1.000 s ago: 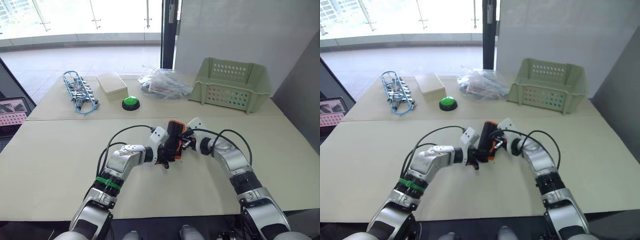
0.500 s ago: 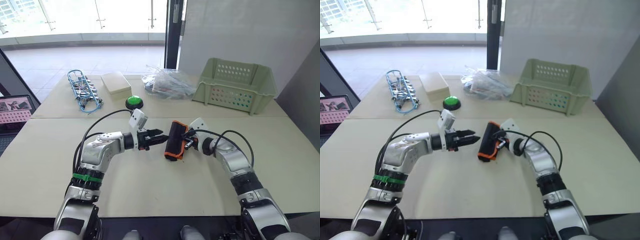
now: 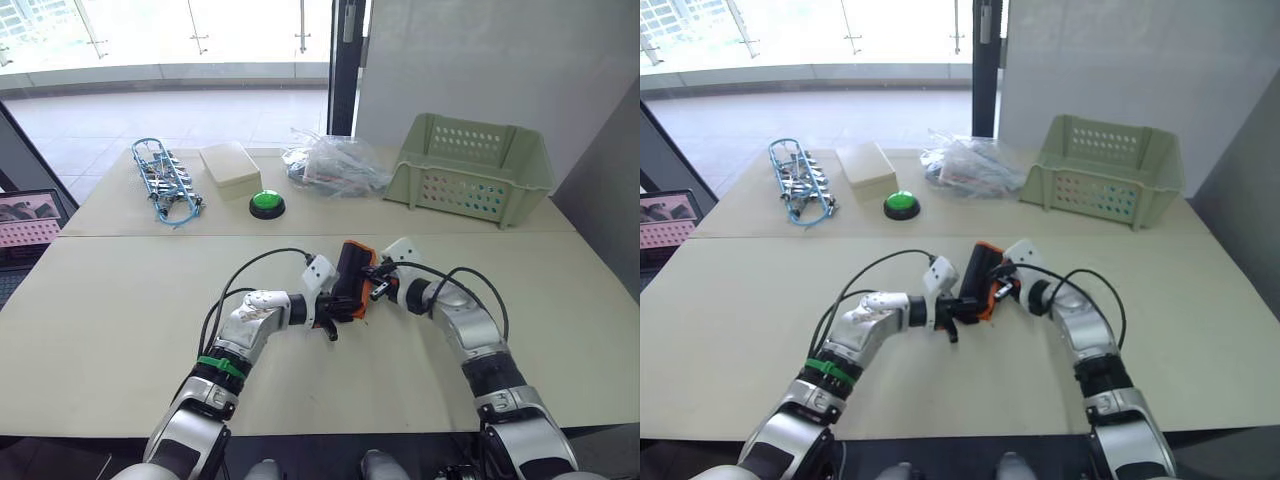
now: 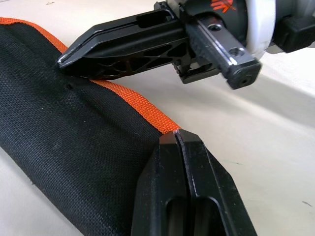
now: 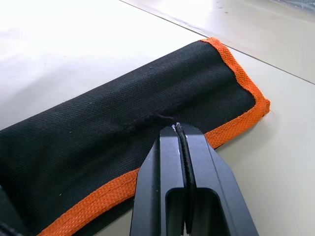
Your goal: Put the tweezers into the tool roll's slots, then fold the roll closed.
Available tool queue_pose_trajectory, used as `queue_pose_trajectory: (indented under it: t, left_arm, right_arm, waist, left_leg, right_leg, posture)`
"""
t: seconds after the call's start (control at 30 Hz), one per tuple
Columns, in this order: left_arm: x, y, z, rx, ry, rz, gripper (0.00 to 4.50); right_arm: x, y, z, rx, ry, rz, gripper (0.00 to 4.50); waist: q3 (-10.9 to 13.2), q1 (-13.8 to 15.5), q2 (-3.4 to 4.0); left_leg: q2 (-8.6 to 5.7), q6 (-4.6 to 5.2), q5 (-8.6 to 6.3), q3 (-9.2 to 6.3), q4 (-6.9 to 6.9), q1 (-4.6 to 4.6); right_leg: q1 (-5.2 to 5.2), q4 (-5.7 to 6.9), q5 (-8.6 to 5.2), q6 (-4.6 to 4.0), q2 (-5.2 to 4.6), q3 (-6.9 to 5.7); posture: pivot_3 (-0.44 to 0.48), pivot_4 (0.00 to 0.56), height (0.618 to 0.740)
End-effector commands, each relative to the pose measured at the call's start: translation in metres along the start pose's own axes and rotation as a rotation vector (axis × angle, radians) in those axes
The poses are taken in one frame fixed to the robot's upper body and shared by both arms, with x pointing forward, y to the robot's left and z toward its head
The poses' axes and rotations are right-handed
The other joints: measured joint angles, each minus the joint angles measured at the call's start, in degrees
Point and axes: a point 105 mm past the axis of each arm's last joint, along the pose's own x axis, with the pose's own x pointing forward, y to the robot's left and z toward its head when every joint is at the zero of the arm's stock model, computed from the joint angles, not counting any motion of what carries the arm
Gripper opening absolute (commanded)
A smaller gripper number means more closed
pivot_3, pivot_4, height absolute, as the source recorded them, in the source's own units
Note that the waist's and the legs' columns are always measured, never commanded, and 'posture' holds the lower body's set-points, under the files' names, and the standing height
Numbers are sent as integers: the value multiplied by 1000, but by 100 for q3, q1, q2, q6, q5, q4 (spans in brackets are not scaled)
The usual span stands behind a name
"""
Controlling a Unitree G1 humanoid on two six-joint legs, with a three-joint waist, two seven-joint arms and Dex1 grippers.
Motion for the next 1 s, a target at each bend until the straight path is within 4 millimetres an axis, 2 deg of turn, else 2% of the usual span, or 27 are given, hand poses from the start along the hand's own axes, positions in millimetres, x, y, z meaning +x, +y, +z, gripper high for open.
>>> queue_pose_trajectory:
  t: [0.03,0.13,0.23,0.37,0.47,0.53,0.63,0.77,0.9,1.0]
  left_arm:
    - [-2,-1,-10,20,36,-2,23]
    - [-1,-10,-17,24,58,-39,23]
    - [-1,-9,-19,21,63,-22,23]
    - [-2,-7,-21,21,71,-8,23]
    - [-5,-3,-24,18,83,7,23]
    - [-6,1,-26,22,97,28,23]
    - [-6,1,-26,22,100,33,23]
    - [-9,3,-32,10,111,47,23]
    - [-12,4,-37,1,117,60,23]
    - [-13,4,-34,-5,95,69,23]
  right_arm:
    - [-4,-1,32,16,-151,16,0]
    - [-2,2,44,33,-215,32,0]
    - [4,9,42,74,-226,75,0]
    - [10,22,30,112,-182,141,0]
    - [18,29,2,186,-93,142,0]
    - [22,10,-23,147,-7,17,0]
    - [22,-16,-38,158,43,-116,0]
    - [29,-22,-49,184,111,-142,0]
    - [34,-26,-50,203,134,-167,0]
    - [37,-30,-38,179,93,-170,0]
  waist:
    - [0,-3,0]
    - [1,-24,1]
    - [1,-15,1]
    - [1,-12,1]
    - [0,-12,1]
    - [0,-16,2]
    - [-1,-28,4]
    - [-6,-12,3]
    - [-19,-59,5]
    - [-19,-64,5]
  left_leg:
    - [0,0,0,0,0,0]
    - [2,0,0,0,-1,1]
    - [2,1,0,0,-1,0]
    - [1,1,0,0,-1,0]
    - [1,1,0,-1,-1,1]
    - [2,1,0,-1,-1,3]
    - [1,0,0,1,-1,26]
    - [1,0,0,2,-1,46]
    - [5,1,0,2,-6,56]
    - [6,1,0,2,-8,64]
  right_leg:
    - [0,0,0,0,0,0]
    - [0,1,0,0,3,0]
    - [-1,1,0,0,2,0]
    - [-1,0,0,0,2,0]
    - [-1,0,0,0,2,0]
    - [0,2,0,0,2,0]
    - [21,3,0,0,1,1]
    - [42,5,0,-1,2,0]
    - [46,7,1,-1,5,3]
    - [54,7,1,-1,6,3]
  posture:
    - [0,150,740]
    - [0,150,740]
    - [0,150,740]
    - [0,150,740]
    - [0,150,740]
    - [0,150,740]
    - [0,150,740]
    - [0,150,740]
    - [0,150,740]
    - [0,150,740]
